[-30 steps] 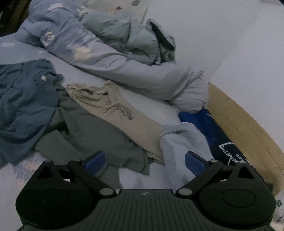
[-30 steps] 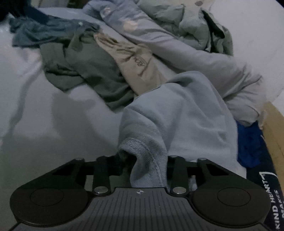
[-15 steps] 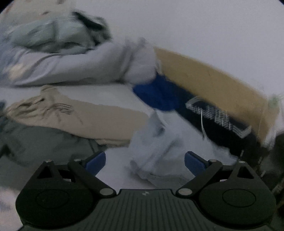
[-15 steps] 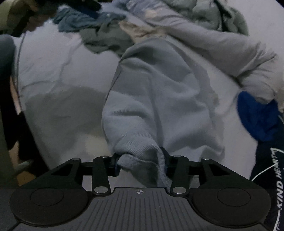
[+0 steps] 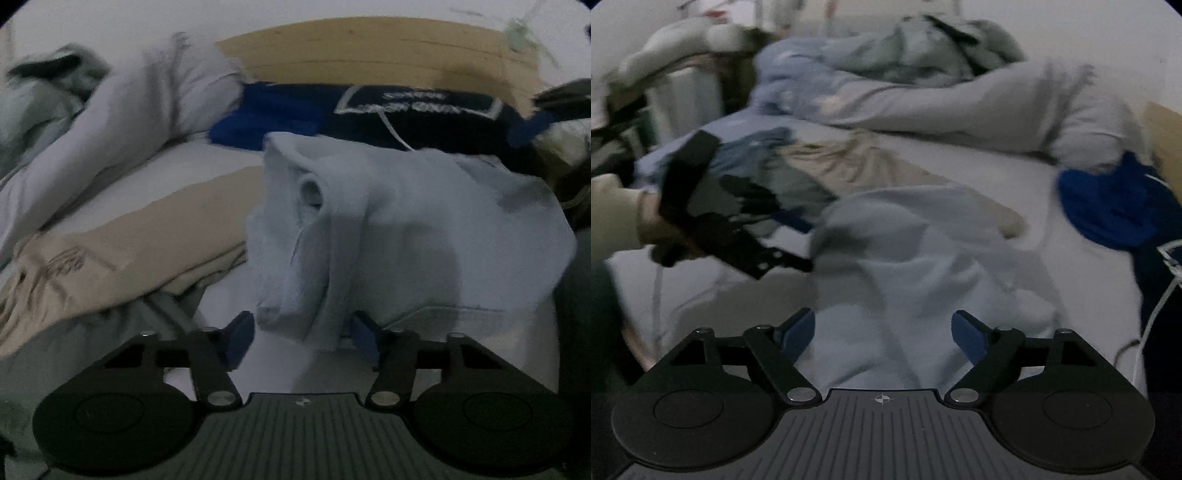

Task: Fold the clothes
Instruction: 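Grasp the folded light blue trousers with the left gripper while the right gripper releases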

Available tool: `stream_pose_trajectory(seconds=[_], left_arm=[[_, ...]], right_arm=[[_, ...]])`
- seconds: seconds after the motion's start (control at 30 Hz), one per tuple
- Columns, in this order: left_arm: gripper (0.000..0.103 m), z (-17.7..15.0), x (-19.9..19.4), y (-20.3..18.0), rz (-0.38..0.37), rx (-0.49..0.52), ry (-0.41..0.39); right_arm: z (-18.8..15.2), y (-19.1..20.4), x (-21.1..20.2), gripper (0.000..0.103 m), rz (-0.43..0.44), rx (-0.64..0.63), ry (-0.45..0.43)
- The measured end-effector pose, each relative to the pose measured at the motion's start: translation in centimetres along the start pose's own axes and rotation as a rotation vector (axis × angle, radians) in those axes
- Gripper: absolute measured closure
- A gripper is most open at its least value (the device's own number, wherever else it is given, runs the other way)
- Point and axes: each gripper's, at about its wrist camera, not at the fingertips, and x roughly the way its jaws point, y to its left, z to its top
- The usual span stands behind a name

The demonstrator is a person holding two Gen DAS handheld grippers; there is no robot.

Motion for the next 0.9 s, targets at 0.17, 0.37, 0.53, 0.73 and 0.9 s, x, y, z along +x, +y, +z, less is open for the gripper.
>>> stream_pose_trajectory(seconds=[0.17, 0.37, 0.53, 0.73, 0.9], left_arm=[[0.077, 0.1, 0.3, 0.7, -0.054, 0.105, 0.001], [0.088, 0.1, 0.9, 1.8, -0.050, 0.159, 0.020], [0.090, -0.1, 1.6, 3.0, -0.075, 0.107, 0.016], [0.085, -0.3, 0.8, 5.0, -0.140, -0.089, 0.006], [0.084, -1.7, -0.8, 4.5, -0.161, -0.402, -0.011]], right_arm=[[-0.9, 2.2, 3.6, 0.021, 0.007, 0.048, 0.004], [-1.9, 3.9, 7.8, 0.051, -0.043, -0.021, 0.112], [-3.0, 2.2, 7.8, 0.052, -0.022, -0.011, 0.150], [-3.4, 0.9, 7.0, 0.052, 0.016, 0.017, 0.158], [-3.6, 0.2, 5.4, 0.050, 0.028, 0.139, 0.089]])
